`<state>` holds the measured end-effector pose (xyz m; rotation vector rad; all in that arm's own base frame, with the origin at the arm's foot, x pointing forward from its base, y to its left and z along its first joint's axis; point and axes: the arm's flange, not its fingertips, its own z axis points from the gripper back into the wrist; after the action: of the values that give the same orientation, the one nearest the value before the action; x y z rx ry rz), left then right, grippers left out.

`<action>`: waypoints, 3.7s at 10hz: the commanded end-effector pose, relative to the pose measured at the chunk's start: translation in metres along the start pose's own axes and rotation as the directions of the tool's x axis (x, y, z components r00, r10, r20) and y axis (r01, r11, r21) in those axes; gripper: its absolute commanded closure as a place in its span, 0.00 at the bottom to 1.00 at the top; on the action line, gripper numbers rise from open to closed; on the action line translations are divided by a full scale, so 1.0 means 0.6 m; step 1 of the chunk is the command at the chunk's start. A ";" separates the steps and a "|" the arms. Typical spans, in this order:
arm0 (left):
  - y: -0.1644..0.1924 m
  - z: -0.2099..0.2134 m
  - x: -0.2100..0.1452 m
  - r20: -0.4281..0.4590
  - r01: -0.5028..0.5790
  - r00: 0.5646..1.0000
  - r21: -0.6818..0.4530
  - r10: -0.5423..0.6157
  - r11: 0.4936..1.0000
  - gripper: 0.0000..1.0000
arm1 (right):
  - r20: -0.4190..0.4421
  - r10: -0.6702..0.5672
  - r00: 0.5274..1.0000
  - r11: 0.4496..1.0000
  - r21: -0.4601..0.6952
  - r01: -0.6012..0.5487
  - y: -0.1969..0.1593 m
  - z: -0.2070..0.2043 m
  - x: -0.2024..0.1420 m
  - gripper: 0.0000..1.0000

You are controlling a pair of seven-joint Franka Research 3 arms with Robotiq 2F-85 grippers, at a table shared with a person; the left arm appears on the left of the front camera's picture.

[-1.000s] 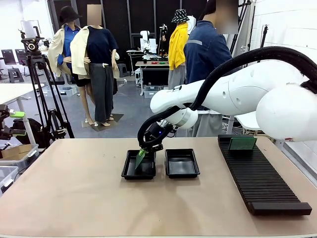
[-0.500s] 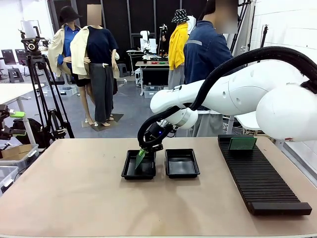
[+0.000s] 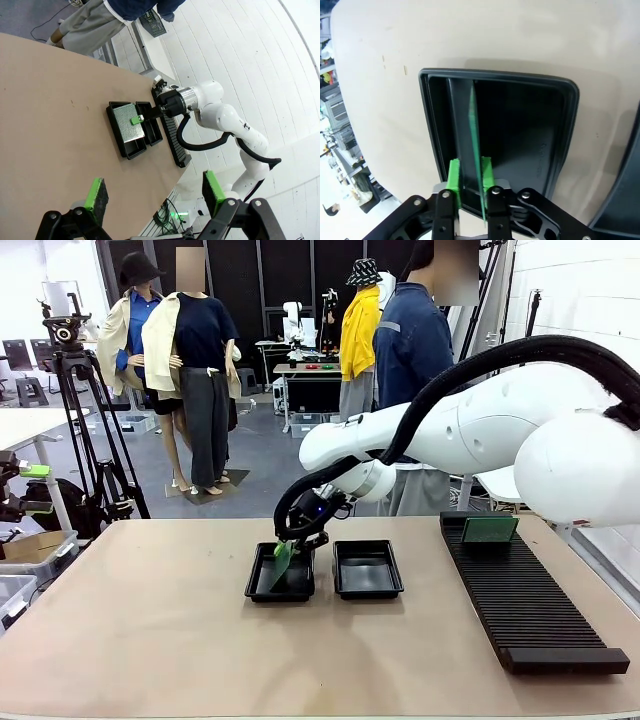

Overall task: Inspect and transfer BCBs to ESD trays.
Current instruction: Pick up the Blank PCB from the PCB Rack and place it in the left ESD tray, then pick up the ESD tray and place it on the left side of the table.

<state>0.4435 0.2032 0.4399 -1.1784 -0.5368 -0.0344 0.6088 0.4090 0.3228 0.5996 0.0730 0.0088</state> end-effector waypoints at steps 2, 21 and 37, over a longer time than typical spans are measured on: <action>-0.003 0.003 0.001 0.004 0.003 1.000 -0.001 -0.003 1.000 0.00 | 0.021 -0.047 0.999 0.996 -0.080 0.049 0.025 0.009 -0.023 0.00; -0.003 0.003 0.001 0.004 0.003 1.000 -0.001 -0.003 1.000 0.00 | -0.011 -0.118 0.993 0.951 -0.290 0.110 0.098 0.065 -0.060 0.00; -0.041 -0.072 -0.022 -0.049 -0.015 0.999 0.035 0.017 0.999 0.00 | 0.005 0.044 0.999 0.991 -0.126 -0.043 -0.005 0.281 -0.148 0.00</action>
<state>0.4463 0.1711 0.4399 -1.1729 -0.5024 -0.0551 0.5567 0.3356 0.4705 0.4161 0.0757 0.0487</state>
